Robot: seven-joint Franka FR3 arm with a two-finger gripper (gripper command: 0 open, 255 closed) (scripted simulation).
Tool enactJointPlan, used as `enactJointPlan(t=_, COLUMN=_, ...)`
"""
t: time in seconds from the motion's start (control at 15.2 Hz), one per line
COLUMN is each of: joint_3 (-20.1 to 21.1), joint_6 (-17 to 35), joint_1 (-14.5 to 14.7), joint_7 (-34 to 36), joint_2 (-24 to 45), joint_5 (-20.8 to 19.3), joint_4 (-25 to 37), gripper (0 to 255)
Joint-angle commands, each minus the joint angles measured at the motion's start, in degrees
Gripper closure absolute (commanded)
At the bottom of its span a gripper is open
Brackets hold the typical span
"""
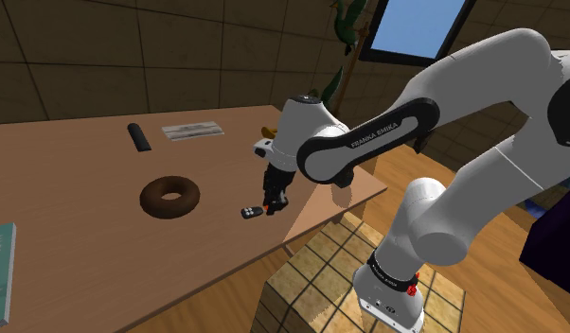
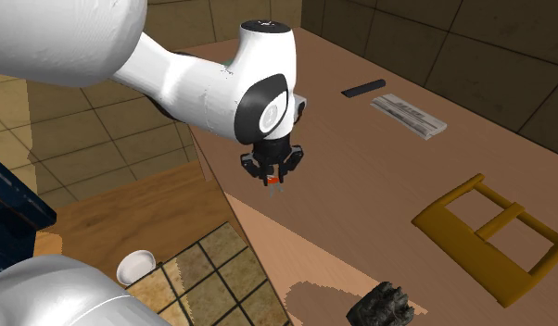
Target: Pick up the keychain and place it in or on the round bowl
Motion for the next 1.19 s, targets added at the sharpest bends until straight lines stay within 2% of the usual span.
enactJointPlan(t=0.0, joint_3=-0.12, joint_6=0.21, joint_1=-0.13, joint_7=-0.01, joint_2=0.18, joint_5=-0.09, joint_4=-0.07, gripper=255)
enactJointPlan(t=0.4, joint_3=-0.11, joint_6=0.18, joint_1=-0.14, joint_7=-0.01, joint_2=0.16, joint_5=-0.09, joint_4=-0.06, gripper=255)
enactJointPlan(t=1.12, joint_3=-0.38, joint_6=-10.53, joint_1=-0.23, joint_7=0.25, joint_2=-6.18, joint_5=-0.4, joint_4=4.3, gripper=255)
